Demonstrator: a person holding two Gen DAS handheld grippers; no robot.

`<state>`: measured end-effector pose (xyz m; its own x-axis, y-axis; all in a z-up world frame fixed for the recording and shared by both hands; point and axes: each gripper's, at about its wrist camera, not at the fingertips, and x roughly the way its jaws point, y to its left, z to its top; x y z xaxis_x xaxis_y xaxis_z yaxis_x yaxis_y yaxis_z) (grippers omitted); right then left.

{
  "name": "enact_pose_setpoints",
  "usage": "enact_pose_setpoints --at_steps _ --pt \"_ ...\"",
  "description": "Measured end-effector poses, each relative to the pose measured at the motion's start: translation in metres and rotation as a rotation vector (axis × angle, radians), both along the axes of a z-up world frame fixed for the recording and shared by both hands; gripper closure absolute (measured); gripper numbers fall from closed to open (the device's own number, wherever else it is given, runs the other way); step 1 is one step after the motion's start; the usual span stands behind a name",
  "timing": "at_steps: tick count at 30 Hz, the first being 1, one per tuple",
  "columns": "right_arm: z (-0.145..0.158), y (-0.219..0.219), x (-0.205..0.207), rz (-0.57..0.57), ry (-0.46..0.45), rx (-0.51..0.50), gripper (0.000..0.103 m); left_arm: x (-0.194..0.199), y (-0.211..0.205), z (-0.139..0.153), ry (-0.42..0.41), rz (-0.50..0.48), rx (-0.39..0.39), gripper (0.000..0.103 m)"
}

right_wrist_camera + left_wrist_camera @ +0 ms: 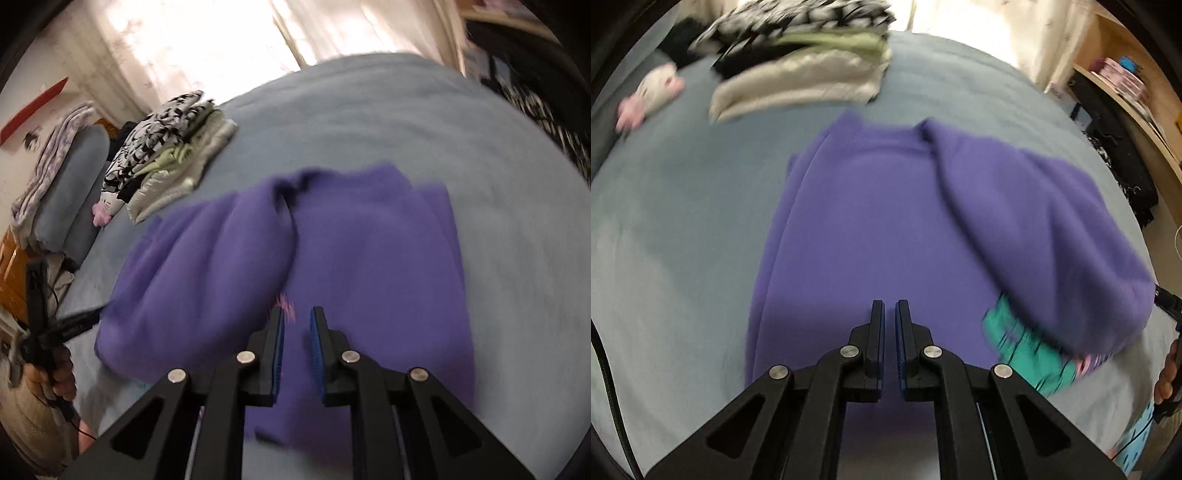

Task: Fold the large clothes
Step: 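Fold the hood over onto the folded body with both grippers and release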

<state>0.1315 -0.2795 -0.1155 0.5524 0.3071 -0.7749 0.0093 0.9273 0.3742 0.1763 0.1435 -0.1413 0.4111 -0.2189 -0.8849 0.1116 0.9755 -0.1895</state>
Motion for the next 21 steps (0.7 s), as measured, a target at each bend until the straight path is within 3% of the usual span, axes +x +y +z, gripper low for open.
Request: enact_pose_setpoints --at_steps 5,7,12,21 --pt "0.000 0.003 -0.019 -0.022 -0.005 0.080 0.087 -0.019 0.010 0.010 -0.008 -0.005 -0.068 0.096" --pt "0.002 0.009 -0.025 -0.015 -0.007 0.107 0.072 -0.025 0.006 0.017 -0.024 -0.024 -0.108 0.093" --pt "0.006 0.019 -0.037 0.017 -0.019 0.154 0.057 -0.032 -0.011 0.024 -0.032 -0.085 -0.226 0.080" --pt "-0.017 0.028 -0.014 0.005 0.030 0.279 0.055 -0.009 -0.045 -0.009 0.039 -0.131 -0.468 0.064"
